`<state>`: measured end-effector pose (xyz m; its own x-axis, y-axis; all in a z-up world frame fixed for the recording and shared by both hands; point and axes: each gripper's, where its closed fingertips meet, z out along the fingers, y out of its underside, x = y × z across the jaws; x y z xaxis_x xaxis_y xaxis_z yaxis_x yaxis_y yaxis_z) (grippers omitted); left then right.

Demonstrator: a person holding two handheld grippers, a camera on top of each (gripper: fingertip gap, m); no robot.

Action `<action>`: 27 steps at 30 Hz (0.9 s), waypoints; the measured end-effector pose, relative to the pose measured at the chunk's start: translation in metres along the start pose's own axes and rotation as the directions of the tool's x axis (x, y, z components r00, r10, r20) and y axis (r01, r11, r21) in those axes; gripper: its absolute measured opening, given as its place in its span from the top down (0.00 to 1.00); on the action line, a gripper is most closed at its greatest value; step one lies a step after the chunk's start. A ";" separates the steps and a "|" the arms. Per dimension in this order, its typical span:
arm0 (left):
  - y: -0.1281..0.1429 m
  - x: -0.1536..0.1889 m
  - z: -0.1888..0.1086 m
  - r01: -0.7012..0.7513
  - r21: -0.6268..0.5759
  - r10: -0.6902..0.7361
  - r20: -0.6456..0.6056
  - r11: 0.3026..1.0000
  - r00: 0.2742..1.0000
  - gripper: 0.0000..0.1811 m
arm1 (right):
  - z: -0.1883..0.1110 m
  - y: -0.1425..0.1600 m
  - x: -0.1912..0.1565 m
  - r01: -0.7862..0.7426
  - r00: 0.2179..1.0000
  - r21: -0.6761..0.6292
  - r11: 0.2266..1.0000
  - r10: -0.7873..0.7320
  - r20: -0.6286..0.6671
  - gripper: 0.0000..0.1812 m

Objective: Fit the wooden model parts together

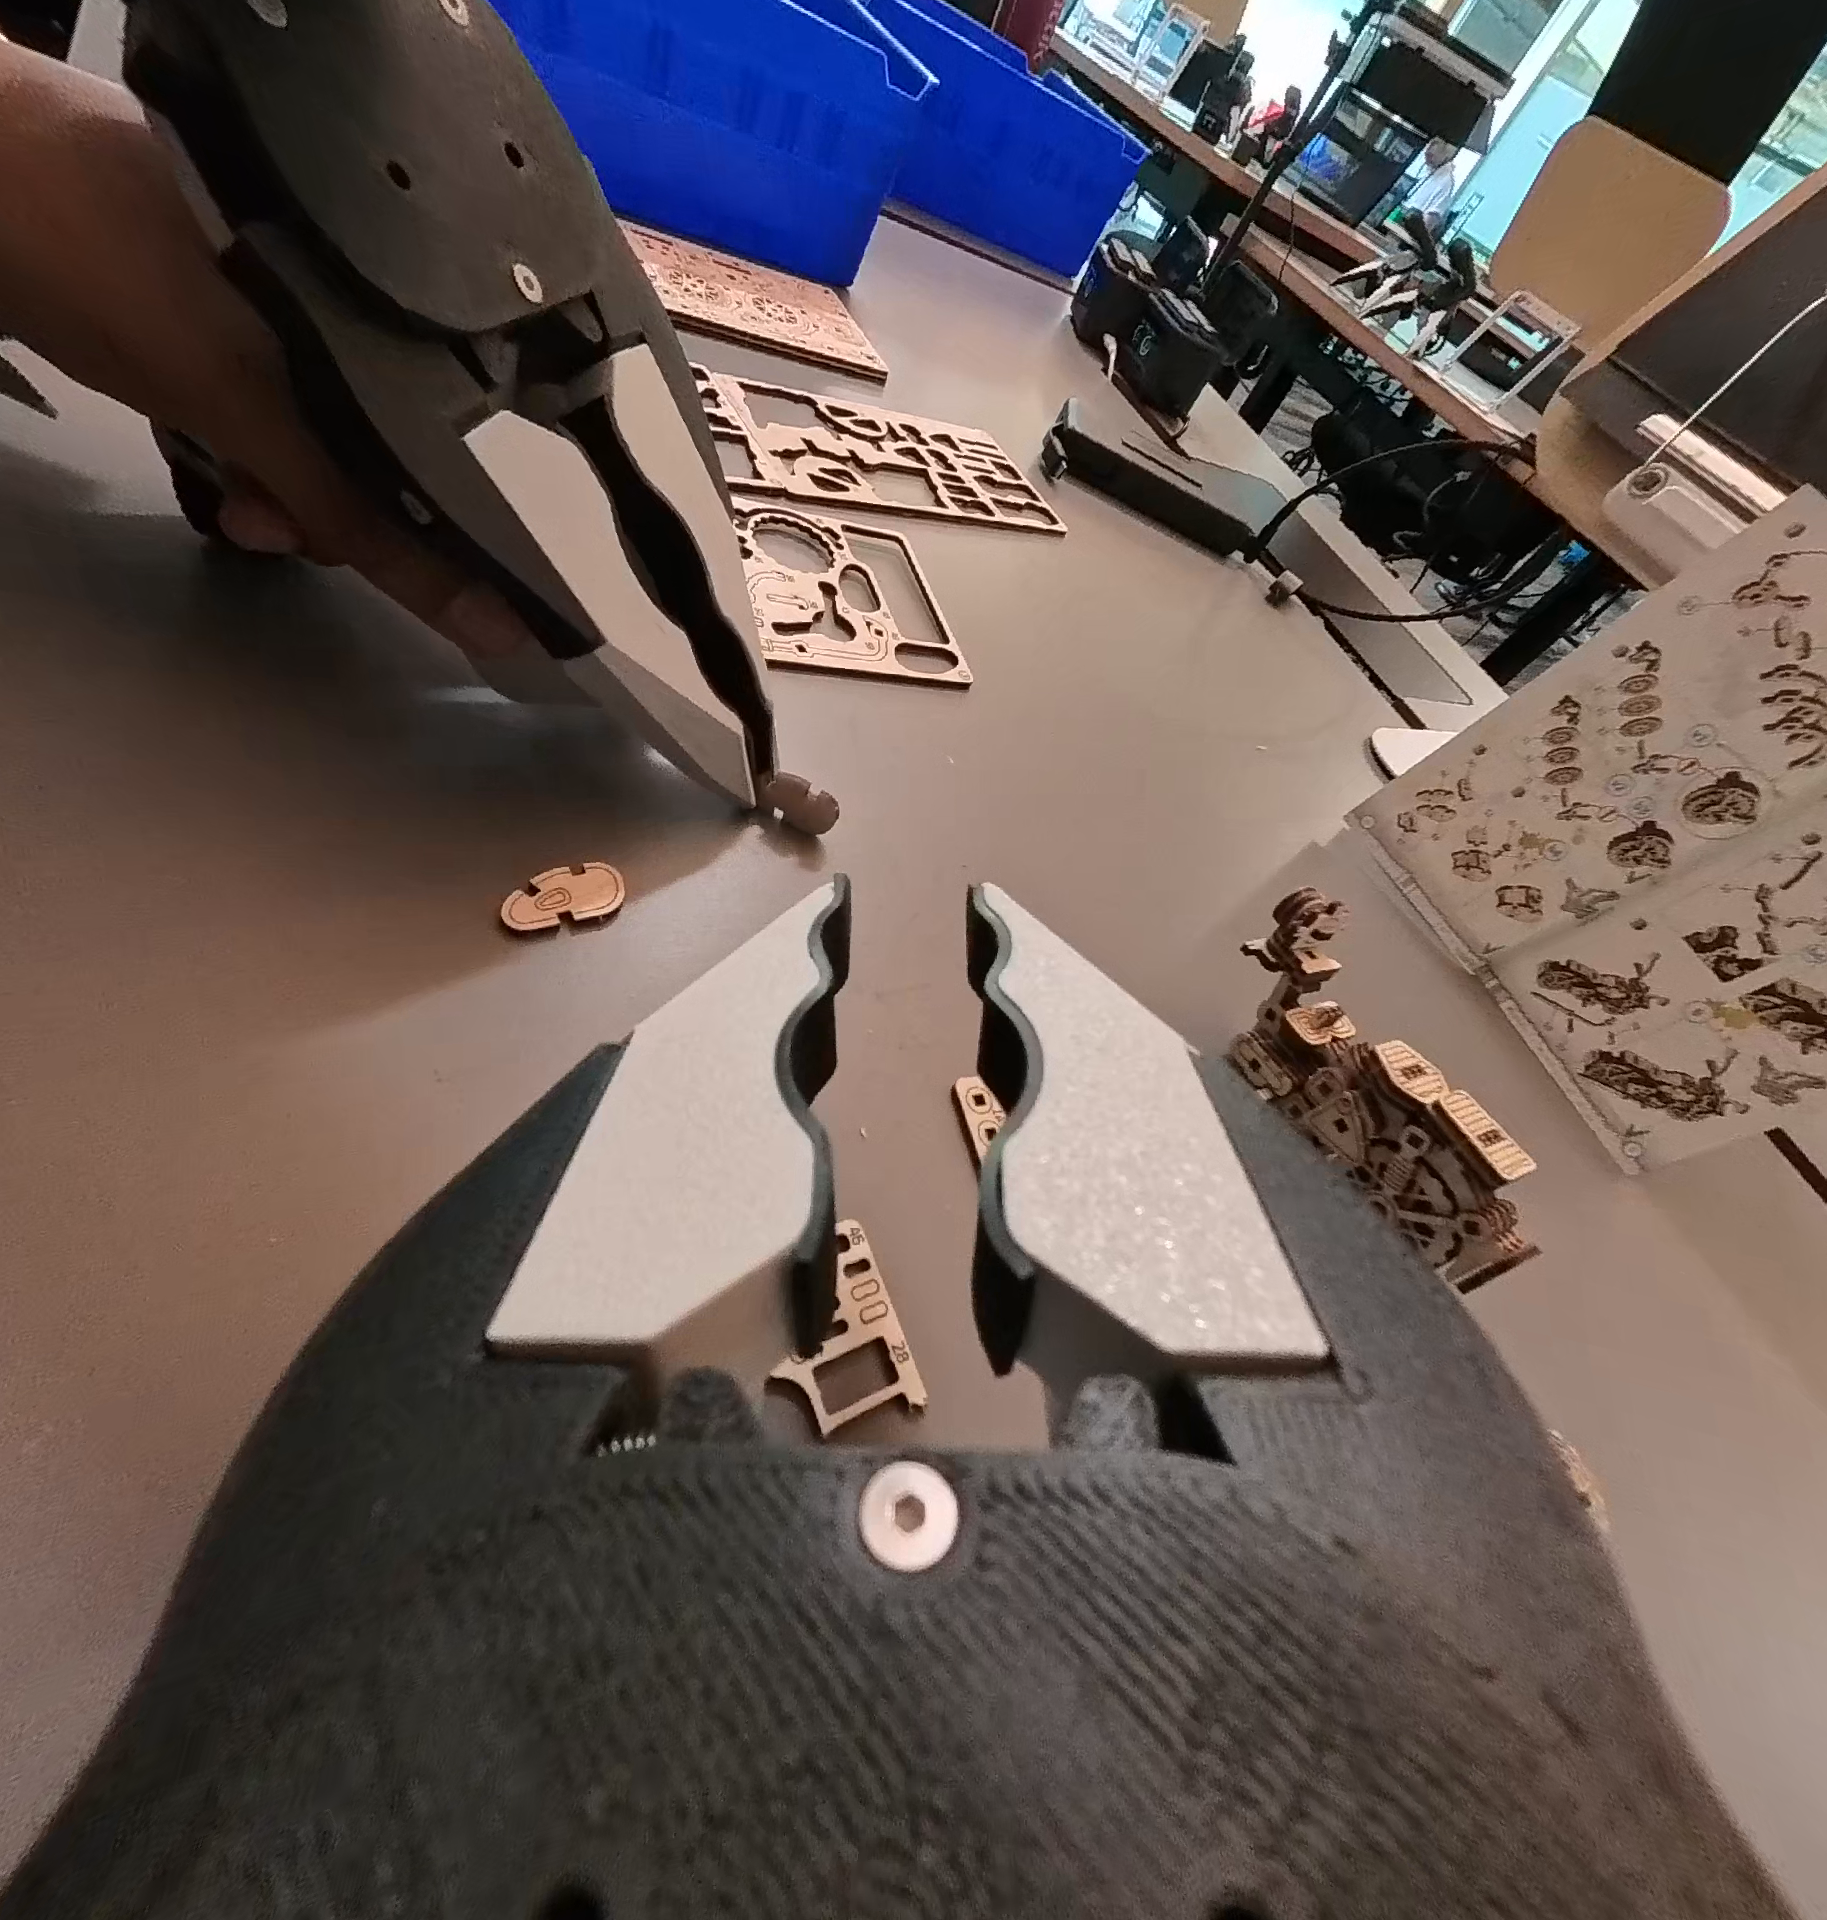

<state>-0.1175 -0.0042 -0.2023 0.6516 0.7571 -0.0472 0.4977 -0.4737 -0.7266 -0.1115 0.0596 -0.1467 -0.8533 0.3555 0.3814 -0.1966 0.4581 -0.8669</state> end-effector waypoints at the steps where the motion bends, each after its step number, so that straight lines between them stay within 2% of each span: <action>1: 0.000 0.000 0.000 0.001 0.000 -0.001 -0.002 1.000 1.000 0.98 | 0.000 0.000 0.000 0.002 1.000 0.000 1.000 -0.002 0.000 0.89; 9: 0.000 0.000 0.000 -0.001 0.001 0.001 0.000 1.000 1.000 0.96 | 0.000 0.000 0.000 0.003 1.000 0.000 1.000 -0.003 0.000 0.89; 12: 0.002 0.001 -0.002 0.006 -0.005 -0.006 0.002 1.000 1.000 0.90 | 0.000 0.000 0.000 0.003 1.000 -0.002 1.000 -0.003 -0.002 0.89; 15: -0.007 0.012 -0.013 0.035 0.003 -0.035 -0.040 0.999 0.999 0.84 | -0.001 0.001 0.001 0.001 1.000 -0.003 1.000 -0.001 -0.006 0.88; 19: -0.015 0.024 -0.027 -0.010 0.032 0.012 -0.065 0.999 0.998 0.85 | -0.001 0.001 0.002 -0.006 1.000 -0.002 1.000 0.006 -0.005 0.88; 23: -0.002 0.059 -0.022 -0.098 0.009 0.097 -0.222 0.995 0.970 0.82 | 0.000 0.002 0.001 -0.001 1.000 -0.004 1.000 0.001 -0.003 0.88; 27: 0.013 0.065 -0.017 -0.153 -0.054 0.135 -0.251 0.987 0.958 0.79 | 0.000 0.002 0.000 0.006 1.000 -0.008 1.000 -0.006 0.001 0.88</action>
<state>-0.0594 0.0309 -0.2033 0.8355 0.5487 0.0288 0.4224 -0.6078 -0.6724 -0.1120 0.0603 -0.1485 -0.8525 0.3520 0.3865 -0.1981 0.4668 -0.8619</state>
